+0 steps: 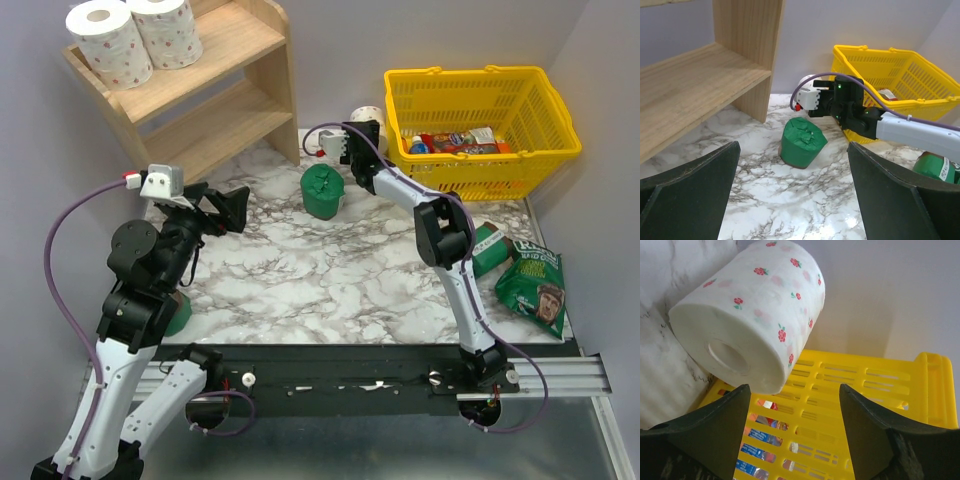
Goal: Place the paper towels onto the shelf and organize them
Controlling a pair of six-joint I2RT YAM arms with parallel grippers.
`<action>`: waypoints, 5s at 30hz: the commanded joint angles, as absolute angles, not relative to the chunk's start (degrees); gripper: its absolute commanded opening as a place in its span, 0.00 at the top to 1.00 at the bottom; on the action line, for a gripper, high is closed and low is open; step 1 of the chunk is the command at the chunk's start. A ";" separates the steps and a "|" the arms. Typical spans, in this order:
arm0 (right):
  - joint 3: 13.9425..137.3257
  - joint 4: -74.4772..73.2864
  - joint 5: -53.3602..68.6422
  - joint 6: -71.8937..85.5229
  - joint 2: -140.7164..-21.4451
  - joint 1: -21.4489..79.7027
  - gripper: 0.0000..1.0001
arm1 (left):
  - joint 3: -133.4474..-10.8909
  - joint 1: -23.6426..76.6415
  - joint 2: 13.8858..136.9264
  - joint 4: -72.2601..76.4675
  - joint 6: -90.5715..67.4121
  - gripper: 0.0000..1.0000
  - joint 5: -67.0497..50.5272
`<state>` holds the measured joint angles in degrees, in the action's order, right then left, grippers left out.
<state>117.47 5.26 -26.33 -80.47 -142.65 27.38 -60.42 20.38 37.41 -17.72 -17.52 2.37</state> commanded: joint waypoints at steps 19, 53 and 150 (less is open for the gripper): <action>123.04 18.37 -24.96 -85.78 -152.13 25.67 0.18 | -61.43 20.57 37.53 -13.27 -17.32 0.01 9.67; 115.40 24.01 -23.81 -73.05 -137.05 29.00 0.66 | -59.14 20.57 35.42 -14.41 -17.66 0.01 10.46; 55.28 -35.86 -21.53 10.02 -30.41 55.28 0.02 | -67.68 60.64 85.43 -29.80 -21.53 0.20 14.77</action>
